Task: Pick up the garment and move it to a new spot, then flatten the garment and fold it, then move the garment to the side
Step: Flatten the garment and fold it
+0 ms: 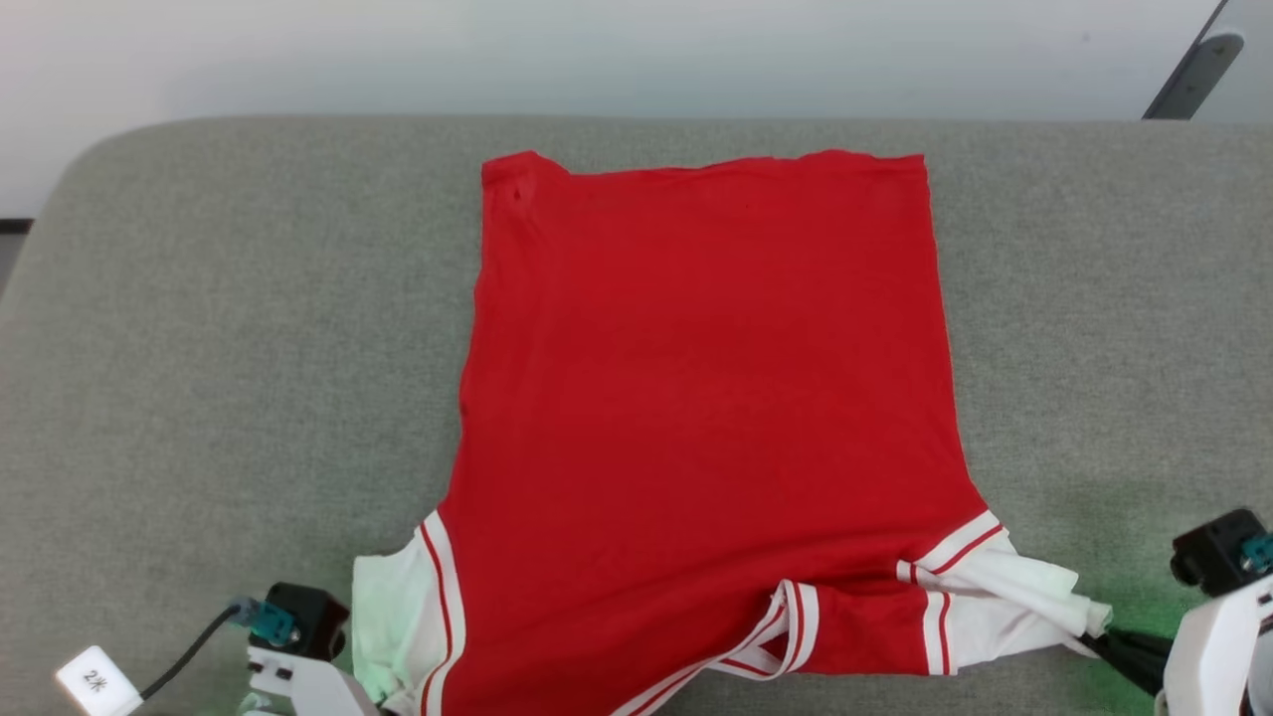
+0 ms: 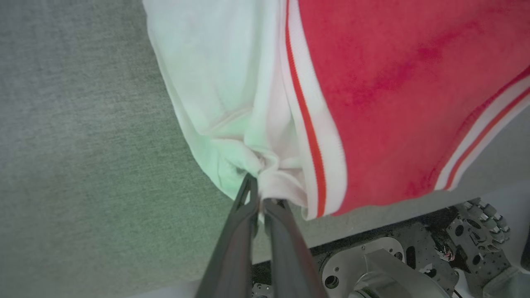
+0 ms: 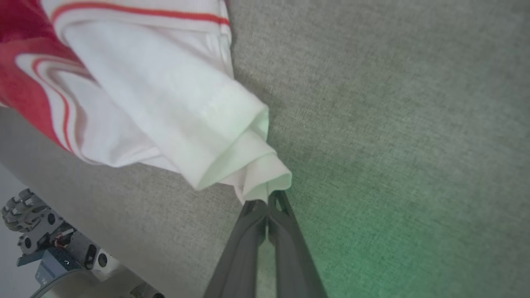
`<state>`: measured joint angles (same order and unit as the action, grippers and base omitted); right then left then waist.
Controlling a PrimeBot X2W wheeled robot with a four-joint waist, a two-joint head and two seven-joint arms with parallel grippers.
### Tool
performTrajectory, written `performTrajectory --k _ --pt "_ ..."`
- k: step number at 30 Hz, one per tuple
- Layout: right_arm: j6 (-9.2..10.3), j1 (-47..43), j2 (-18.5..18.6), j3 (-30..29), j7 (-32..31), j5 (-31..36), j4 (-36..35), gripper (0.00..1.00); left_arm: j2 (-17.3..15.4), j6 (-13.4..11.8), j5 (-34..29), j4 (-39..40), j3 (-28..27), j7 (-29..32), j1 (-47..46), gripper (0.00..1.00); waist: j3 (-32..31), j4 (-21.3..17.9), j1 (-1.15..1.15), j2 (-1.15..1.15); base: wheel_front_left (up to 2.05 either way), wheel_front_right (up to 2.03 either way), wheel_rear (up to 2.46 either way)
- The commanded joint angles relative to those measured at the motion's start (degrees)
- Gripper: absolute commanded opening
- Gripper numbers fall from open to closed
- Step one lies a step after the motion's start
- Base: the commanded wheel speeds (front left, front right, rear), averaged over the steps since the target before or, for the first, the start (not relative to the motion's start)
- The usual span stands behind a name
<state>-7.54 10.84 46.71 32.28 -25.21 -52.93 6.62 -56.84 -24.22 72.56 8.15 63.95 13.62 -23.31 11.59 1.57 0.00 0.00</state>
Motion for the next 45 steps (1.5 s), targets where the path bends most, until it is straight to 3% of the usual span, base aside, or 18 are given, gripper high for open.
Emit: performTrajectory --k 1,10,16,20,27,34,42,43,44,45 --pt "0.10 -0.9 -0.4 -1.1 -0.6 0.1 0.1 1.00 0.5 -0.2 -0.3 -0.1 -0.2 -0.3 -0.2 0.00 0.8 0.0 0.00 0.00 0.00 0.00 0.00" --pt "0.10 0.9 -2.0 -16.4 -4.3 -0.2 -10.9 1.00 2.5 0.2 -2.5 1.0 -0.9 -2.9 -2.1 0.00 4.7 1.8 0.00 0.00 0.00 0.00 0.00" --pt "0.10 10.0 -8.6 -26.0 -1.6 9.9 -10.9 1.00 4.1 0.6 -4.6 1.5 -1.0 -3.3 -4.7 0.00 8.3 3.8 0.00 0.00 0.00 0.00 0.00" --pt "0.10 20.8 -14.2 -26.2 0.5 17.8 -4.1 1.00 5.7 1.3 -5.9 1.2 -0.9 -3.2 -6.5 0.00 11.0 5.4 0.00 0.00 0.00 0.00 0.00" --pt "0.10 39.5 -21.2 -23.7 -0.4 24.9 18.0 1.00 9.3 2.9 -7.7 -0.7 -0.4 -2.6 -10.0 0.00 15.3 9.0 0.00 0.00 0.00 0.00 0.00" --pt "0.10 53.4 -23.6 -24.3 -7.3 29.5 38.8 1.00 13.3 5.2 -9.4 -3.8 0.5 -2.3 -13.4 0.00 18.8 13.1 0.00 0.00 0.00 0.00 0.00" --pt "0.10 61.3 -24.8 -25.5 -17.3 35.0 54.4 1.00 16.1 7.1 -9.7 -8.2 0.7 -2.9 -14.6 0.00 20.6 15.4 0.00 0.00 0.00 0.00 0.00" --pt "0.10 61.5 -25.0 -25.1 -18.1 35.8 55.6 0.45 16.3 7.5 -9.6 -8.6 0.7 -3.1 -14.6 0.00 20.6 15.5 0.00 0.00 0.00 0.00 0.00" --pt "0.10 61.5 -25.0 -25.1 -18.1 35.8 55.6 0.45 16.3 7.5 -9.6 -8.6 0.7 -3.1 -14.6 0.00 20.6 15.5 0.00 0.00 0.00 0.00 0.00" --pt "0.08 61.8 -25.0 -24.8 -19.2 36.3 56.8 0.00 16.3 7.6 -9.5 -9.0 0.6 -3.2 -14.7 0.00 20.6 15.5 0.00 0.00 0.00 0.00 0.00"
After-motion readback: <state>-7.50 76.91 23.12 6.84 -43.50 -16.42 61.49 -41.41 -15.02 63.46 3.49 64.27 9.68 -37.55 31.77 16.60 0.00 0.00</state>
